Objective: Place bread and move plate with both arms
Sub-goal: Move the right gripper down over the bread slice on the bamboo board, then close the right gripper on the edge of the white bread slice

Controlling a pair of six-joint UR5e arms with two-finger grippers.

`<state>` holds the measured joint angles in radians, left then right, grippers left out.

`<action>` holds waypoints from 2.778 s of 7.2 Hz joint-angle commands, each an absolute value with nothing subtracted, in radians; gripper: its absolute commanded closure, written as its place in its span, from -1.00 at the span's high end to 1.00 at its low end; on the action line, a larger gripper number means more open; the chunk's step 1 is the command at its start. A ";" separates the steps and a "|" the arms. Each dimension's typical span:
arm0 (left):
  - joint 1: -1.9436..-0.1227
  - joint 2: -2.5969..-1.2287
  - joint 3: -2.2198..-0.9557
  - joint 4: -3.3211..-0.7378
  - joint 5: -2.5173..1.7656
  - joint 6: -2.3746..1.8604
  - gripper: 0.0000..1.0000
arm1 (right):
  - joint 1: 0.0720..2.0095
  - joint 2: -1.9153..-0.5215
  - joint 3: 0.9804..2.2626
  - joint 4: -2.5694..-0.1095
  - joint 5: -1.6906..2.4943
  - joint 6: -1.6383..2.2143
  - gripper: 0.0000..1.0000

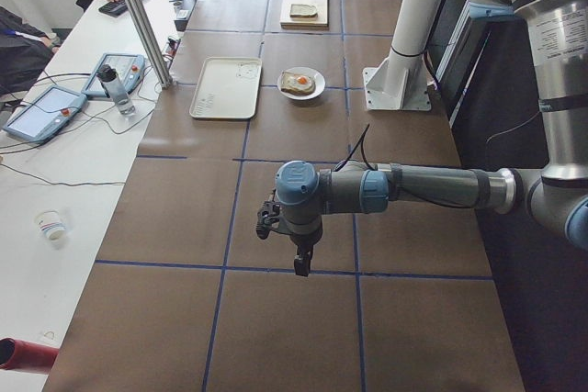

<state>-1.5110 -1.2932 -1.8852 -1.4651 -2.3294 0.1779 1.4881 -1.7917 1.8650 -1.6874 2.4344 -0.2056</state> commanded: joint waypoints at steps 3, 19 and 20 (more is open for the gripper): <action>-1.509 -1.295 -1.888 -1.466 -2.330 0.178 1.00 | 1.482 -1.783 1.870 -1.686 2.434 -0.206 1.00; -1.500 -1.319 -1.876 -1.466 -2.329 0.178 1.00 | 0.897 -1.839 1.684 -0.643 2.183 1.114 0.43; -1.500 -1.319 -1.875 -1.465 -2.329 0.176 1.00 | 0.894 -1.838 1.684 -0.643 2.183 1.114 0.35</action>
<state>-1.5003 -1.3193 -1.8756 -1.4662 -2.3292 0.1771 0.8999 -1.8383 1.6844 -0.6429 2.1834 1.1140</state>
